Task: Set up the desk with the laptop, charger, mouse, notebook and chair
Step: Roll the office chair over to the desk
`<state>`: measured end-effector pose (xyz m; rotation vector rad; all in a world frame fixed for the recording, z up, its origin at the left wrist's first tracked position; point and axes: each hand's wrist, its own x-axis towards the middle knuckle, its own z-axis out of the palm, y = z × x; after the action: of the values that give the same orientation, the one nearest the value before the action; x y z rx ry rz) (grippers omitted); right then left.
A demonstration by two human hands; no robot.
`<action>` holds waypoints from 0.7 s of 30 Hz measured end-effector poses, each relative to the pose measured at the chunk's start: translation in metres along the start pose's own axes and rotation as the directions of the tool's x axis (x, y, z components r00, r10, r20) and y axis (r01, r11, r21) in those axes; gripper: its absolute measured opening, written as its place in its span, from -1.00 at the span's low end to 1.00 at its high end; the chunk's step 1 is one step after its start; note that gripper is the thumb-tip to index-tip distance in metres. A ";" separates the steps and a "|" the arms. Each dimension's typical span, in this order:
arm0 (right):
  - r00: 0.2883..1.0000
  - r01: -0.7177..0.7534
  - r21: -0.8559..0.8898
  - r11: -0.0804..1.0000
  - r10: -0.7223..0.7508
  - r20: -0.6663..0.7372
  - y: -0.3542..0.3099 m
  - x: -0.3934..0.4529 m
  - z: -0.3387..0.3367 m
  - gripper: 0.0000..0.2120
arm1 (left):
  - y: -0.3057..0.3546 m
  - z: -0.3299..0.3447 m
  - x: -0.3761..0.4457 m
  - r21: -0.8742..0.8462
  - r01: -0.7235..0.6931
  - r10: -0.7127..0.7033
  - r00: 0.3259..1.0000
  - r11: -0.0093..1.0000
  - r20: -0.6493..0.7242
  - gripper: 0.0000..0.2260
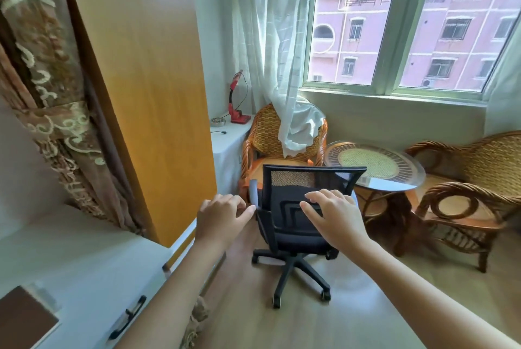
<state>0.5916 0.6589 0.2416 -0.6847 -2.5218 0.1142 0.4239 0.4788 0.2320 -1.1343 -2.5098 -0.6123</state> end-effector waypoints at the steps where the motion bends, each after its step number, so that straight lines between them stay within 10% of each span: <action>1: 1.000 0.003 -0.001 1.000 -0.003 0.003 0.017 0.003 0.000 -0.63 | 0.014 0.008 0.006 0.004 0.002 -0.002 1.000 1.000 -0.002 -0.69; 21: 0.986 -0.020 -0.013 1.000 0.022 0.165 0.205 0.129 0.075 -0.57 | 0.101 0.144 0.170 -0.006 0.144 -0.142 0.981 0.990 0.136 -0.64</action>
<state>0.5506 0.9047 0.1938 -0.7335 -2.6759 0.1711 0.3774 0.7173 0.2105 -1.0390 -2.7250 -0.6116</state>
